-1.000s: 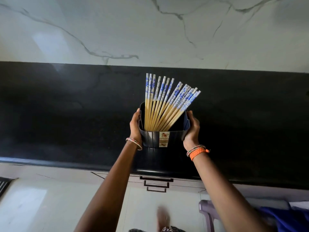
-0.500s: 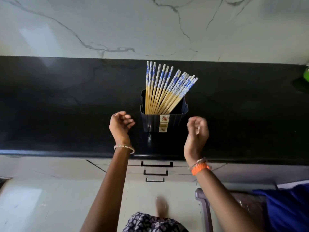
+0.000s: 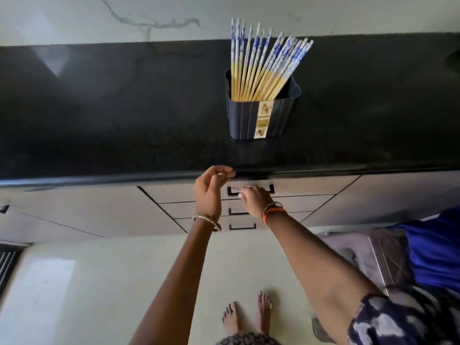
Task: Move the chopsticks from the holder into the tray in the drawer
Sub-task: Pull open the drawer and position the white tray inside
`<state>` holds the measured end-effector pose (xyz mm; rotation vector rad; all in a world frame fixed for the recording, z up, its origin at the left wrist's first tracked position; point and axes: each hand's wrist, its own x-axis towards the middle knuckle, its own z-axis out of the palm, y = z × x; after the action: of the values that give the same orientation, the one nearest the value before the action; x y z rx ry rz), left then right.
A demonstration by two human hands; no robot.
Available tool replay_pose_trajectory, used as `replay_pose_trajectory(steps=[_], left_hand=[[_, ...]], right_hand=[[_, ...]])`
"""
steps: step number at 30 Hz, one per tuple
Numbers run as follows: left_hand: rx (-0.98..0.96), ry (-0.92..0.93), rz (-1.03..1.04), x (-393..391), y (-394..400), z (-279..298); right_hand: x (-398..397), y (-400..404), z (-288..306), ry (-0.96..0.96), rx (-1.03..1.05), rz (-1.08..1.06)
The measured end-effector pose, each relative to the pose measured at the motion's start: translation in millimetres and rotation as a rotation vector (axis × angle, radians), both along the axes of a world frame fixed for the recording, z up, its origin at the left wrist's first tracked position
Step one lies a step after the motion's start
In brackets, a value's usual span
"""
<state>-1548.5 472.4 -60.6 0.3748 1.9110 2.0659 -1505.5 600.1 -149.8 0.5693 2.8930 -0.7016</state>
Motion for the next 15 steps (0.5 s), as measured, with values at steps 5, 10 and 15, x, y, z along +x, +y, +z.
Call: replay_pose_trajectory(steps=[5, 10, 15], left_hand=[[-0.125, 0.162, 0.002, 4, 1, -18], [-0.272, 0.306, 0.046, 22, 4, -25], [-0.638, 0.456, -0.107, 37, 8, -39]], right_hand=[[-7, 0, -9, -0.074, -0.078, -0.093], [7, -14, -7, -0.069, -0.07, -0.156], [31, -30, -4, -0.076, -0.045, -0.157]])
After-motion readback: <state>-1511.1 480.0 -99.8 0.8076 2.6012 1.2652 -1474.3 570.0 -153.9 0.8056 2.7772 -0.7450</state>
